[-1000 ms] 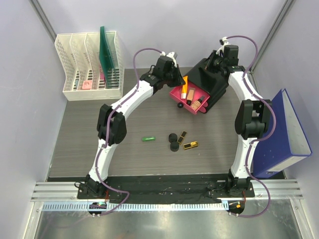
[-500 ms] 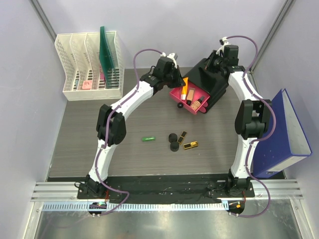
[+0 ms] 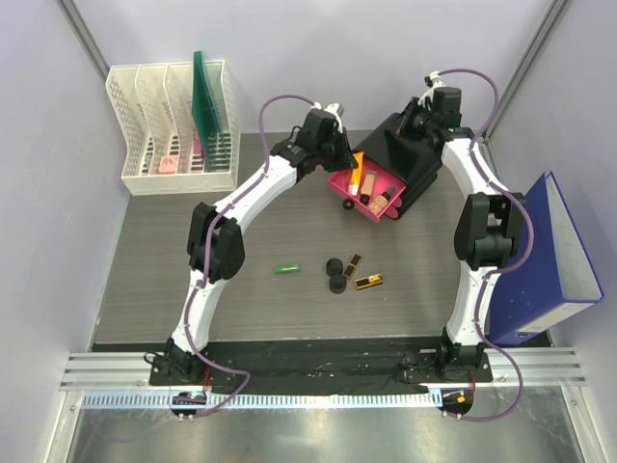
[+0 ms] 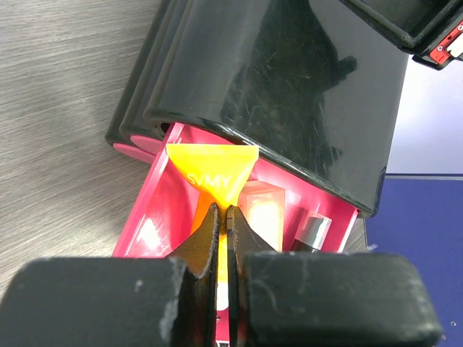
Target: Organize the makeup
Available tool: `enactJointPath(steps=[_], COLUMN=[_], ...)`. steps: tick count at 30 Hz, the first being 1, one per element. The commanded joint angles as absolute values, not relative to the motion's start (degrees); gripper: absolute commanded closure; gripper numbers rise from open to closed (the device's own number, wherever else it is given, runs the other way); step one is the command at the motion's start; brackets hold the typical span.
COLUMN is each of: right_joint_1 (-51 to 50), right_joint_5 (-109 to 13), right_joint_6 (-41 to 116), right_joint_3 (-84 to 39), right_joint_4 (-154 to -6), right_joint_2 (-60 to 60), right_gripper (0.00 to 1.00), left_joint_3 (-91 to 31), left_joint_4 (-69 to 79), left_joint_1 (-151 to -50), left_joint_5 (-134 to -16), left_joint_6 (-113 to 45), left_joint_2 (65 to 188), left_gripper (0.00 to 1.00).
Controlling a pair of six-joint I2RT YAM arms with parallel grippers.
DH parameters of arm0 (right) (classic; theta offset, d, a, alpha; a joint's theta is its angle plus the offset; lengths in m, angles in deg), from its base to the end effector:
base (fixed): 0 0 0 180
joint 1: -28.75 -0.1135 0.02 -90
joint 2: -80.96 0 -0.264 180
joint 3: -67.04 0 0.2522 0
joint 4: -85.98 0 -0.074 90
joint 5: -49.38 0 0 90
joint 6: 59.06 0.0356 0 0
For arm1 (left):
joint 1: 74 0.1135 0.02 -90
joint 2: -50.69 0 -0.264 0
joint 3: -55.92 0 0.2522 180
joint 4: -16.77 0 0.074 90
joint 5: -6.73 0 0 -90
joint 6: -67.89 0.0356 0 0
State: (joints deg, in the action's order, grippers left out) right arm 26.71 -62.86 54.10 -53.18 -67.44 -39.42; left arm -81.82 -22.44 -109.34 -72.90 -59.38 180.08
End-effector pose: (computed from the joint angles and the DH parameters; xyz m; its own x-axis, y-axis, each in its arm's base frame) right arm 0.5004 0.0313 0.2924 -0.5592 0.3444 -0.7541 -0.1640 0.8457 0.5078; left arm 0.4292 -0.3122 0.2982 -0.7539 -0.1957 -0.6272 0.2997 0.7471 -0.5933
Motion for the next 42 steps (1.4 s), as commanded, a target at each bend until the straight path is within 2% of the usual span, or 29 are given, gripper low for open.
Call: enactJointPath(steps=[1, 26, 27, 29, 30, 31, 33, 42], right_joint_1=[26.65, 26.73, 26.65, 26.64, 26.65, 26.73, 26.65, 26.73], right_joint_5=[-58.99, -58.91, -58.9, -58.9, -58.99, -58.99, -58.99, -58.99], right_joint_6=[51.86, 51.94, 51.94, 51.94, 52.03, 52.03, 52.03, 51.94], right_joint_3=[-48.06, -48.15, -48.06, -48.06, -48.15, -48.06, -48.06, -48.06], right_joint_4=[-47.21, -47.29, -47.12, -47.21, -47.12, -47.21, -47.3, -47.3], right_joint_2=[-47.09, -47.45, -47.36, -47.45, -47.45, -47.45, -47.45, -47.45], right_gripper=[0.99, 0.99, 0.99, 0.99, 0.99, 0.99, 0.99, 0.99], left_joint_3=[-83.35, -86.16, -86.51, -86.95, -86.95, -86.95, -86.69, -83.52], left_joint_4=[-26.87, -31.0, -31.18, -31.27, -31.18, -30.92, -29.87, -21.96], left_joint_1=[-109.16, -109.16, -109.16, -109.16, -109.16, -109.16, -109.16, -109.07], left_joint_5=[-72.63, -71.84, -71.49, -71.05, -71.05, -70.88, -70.87, -69.56], left_joint_6=[-58.76, -58.76, -58.84, -58.93, -58.93, -59.02, -58.93, -59.55], left_joint_2=[181.39, 184.99, 185.17, 185.61, 185.52, 185.61, 185.08, 179.81], left_gripper=[1.0, 0.99, 0.85, 0.64, 0.47, 0.43, 0.38, 0.34])
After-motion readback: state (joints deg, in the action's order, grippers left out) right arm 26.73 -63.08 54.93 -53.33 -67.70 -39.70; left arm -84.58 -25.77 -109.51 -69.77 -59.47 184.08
